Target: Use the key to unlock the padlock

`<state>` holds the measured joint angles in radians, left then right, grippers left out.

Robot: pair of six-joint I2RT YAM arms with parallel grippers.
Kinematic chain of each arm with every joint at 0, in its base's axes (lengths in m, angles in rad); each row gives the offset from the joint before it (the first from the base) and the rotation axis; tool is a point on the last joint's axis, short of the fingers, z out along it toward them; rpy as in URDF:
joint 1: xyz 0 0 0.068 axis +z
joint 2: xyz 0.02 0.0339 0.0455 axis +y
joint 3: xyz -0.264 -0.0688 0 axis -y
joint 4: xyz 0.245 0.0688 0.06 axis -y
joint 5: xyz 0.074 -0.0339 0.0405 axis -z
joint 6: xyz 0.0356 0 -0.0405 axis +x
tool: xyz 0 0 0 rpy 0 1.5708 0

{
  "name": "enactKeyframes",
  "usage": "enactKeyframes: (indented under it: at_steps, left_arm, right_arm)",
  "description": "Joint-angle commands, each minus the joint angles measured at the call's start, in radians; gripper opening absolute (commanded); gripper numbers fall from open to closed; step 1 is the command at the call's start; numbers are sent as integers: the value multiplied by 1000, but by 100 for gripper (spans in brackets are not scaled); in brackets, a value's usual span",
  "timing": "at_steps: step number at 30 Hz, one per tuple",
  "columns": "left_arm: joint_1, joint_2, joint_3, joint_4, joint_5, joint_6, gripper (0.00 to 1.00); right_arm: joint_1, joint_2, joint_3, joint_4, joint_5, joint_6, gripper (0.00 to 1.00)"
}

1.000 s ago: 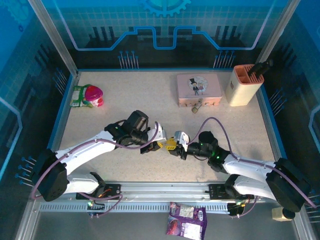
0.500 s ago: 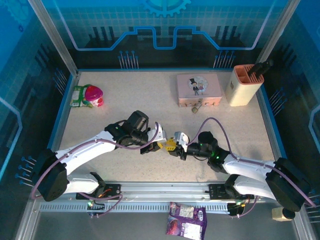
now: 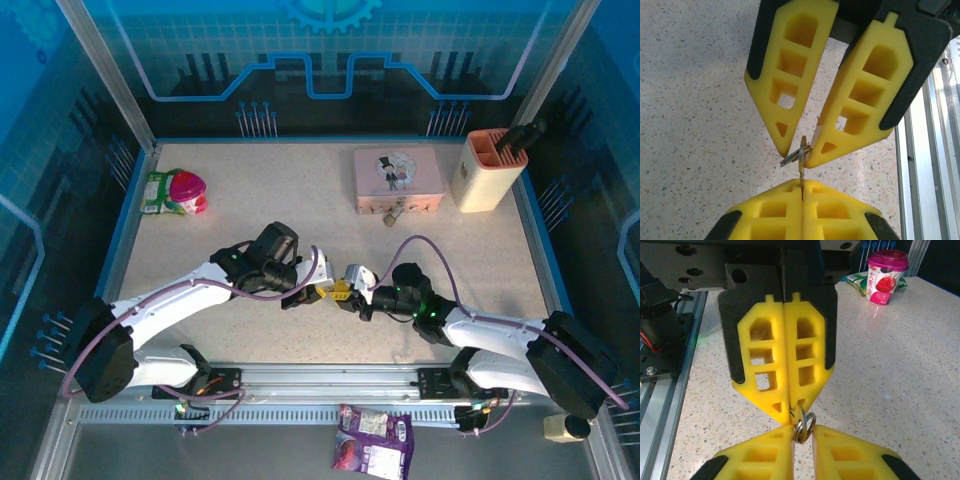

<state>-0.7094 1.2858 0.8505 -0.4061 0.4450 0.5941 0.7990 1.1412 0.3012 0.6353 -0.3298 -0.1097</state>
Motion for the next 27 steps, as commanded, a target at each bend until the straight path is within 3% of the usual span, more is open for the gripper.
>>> enactKeyframes:
  at_steps: [1, 5, 10, 14, 20, 23, 27]
  left_arm:
    - [-10, -11, 6, 5, 0, 28, 0]
    - [-15, -41, -22, 56, -18, 25, 0]
    - [-15, -91, -63, 127, -32, 11, 6]
    - [-20, -149, -101, 197, -4, -7, 15]
    - [-18, -249, -217, 397, -35, -74, 37]
    - [0, -309, -283, 512, -68, -151, 42]
    - [99, -417, -443, 846, -19, -418, 50]
  right_arm:
    - [12, 1, 37, -16, 0, -18, 12]
    - [11, -6, 40, -31, 1, -15, 1]
    - [10, -26, 23, -7, 19, 2, 0]
    - [9, -45, 20, 9, 36, 29, 0]
    - [-2, -36, -22, 177, 106, 158, 0]
    - [-6, -25, -42, 276, 111, 230, 0]
    - [-8, 9, -68, 439, 124, 364, 0]
